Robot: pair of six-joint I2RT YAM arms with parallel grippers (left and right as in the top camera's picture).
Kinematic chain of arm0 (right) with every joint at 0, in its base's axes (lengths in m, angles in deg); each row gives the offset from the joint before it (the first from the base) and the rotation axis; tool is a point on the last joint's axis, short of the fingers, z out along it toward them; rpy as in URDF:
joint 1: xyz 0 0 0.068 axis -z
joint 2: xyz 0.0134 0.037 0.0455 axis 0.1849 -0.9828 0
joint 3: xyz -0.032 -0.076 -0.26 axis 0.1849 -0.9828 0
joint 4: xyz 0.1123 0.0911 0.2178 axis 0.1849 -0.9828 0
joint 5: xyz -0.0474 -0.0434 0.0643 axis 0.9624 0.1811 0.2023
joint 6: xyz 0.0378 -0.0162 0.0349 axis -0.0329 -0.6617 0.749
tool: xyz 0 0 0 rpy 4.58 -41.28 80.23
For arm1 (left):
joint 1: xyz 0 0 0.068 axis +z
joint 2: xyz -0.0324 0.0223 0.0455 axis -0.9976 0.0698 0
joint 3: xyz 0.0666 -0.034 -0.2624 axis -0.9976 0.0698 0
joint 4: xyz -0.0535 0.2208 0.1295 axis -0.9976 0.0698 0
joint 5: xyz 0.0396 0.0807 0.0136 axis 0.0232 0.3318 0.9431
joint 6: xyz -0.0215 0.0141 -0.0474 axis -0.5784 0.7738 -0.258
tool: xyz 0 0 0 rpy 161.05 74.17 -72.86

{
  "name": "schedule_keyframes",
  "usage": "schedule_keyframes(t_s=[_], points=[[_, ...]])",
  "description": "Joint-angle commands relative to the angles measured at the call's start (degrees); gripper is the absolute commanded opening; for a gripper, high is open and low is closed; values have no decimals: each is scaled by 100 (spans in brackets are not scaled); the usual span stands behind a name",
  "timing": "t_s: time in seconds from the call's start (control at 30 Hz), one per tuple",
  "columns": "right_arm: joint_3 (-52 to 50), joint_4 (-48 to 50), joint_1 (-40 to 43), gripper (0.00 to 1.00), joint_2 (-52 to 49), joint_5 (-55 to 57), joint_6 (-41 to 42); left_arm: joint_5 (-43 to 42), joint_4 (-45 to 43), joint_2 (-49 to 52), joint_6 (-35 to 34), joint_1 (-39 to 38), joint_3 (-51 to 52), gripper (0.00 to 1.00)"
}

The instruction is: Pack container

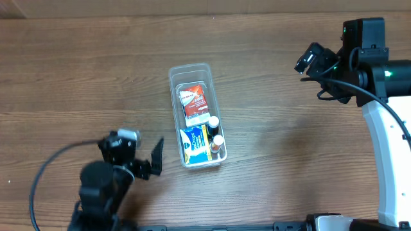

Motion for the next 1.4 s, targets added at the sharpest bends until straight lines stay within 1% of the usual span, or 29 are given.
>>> schedule_keyframes(t_s=[0.0, 0.03, 0.1, 0.3, 0.4, 0.97, 1.07, 1.13, 1.17, 1.23, 1.27, 1.3, 1.33, 1.37], points=[[74, 17, 24, 100, 72, -4, 22, -197, -28, -1176, 131, 33, 743, 100], [74, 17, 24, 100, 72, -4, 22, -192, -11, -1497, 131, 35, 938, 100], [74, 17, 24, 100, 72, -4, 22, -199, 68, -1818, 127, 35, 1176, 100], [74, 17, 24, 100, 72, -4, 22, -249, -68, -2264, 61, 35, 1989, 100], [74, 17, 24, 100, 72, -4, 22, -240, -232, -2347, 63, 35, 2033, 100], [74, 17, 24, 100, 72, -4, 22, -240, -229, -2341, 66, 31, 2031, 100], [63, -98, 22, 100, 142, 136, -44, -240, -229, -2341, 63, 31, 2031, 100], [-2, -109, 22, 100, 494, 293, -72, -240, -229, -2341, 63, 31, 2031, 100], [-258, -28, 22, 100, 914, 409, -321, -240, -229, -2341, 63, 31, 2031, 100], [-911, 461, 22, 100, 1681, 407, -879, -240, -229, -2341, 63, 31, 2031, 100], [-1394, 831, 22, 100, 2153, 407, -1117, -240, -229, -2341, 66, 31, 2031, 100], [-2299, 1390, 24, 100, 2964, 409, -1458, -240, -229, -2341, 63, 31, 2031, 100], [-2970, 1742, 24, 100, 3543, 411, -1596, -240, -229, -2341, 63, 31, 2031, 100], [-3910, 2074, 42, 100, 4376, 448, -1589, -240, -229, -2341, 63, 31, 2031, 100]])
